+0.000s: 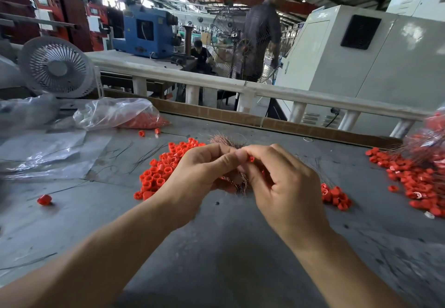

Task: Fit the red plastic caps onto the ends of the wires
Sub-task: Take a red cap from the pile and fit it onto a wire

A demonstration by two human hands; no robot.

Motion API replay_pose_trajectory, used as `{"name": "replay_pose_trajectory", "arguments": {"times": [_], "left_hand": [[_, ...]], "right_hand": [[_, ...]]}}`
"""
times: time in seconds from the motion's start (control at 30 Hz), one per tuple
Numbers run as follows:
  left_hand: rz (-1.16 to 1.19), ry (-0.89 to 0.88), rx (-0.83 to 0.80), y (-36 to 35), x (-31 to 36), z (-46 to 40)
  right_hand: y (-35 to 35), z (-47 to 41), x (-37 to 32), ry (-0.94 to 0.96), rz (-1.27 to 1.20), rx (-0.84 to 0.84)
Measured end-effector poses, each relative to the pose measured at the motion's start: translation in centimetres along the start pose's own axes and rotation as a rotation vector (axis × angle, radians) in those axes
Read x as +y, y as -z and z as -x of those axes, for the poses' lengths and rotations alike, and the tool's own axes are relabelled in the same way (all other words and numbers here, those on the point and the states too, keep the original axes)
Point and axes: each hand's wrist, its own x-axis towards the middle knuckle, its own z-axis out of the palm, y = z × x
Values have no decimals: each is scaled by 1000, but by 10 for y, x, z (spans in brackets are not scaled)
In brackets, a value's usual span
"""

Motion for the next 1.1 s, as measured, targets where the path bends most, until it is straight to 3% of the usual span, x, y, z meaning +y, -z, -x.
{"name": "replay_pose_trajectory", "arguments": {"times": [0.23,0.6,1.1], "left_hand": [[-5,79,-10,-1,1,0],[147,-42,55,6,0,-4],[-57,-46,311,16,1,-8]], "right_hand": [[-2,1,-5,14,-99,11],[-12,6,-8,-127,-332,-115],[-10,7,1,-156,-215,-145]]}}
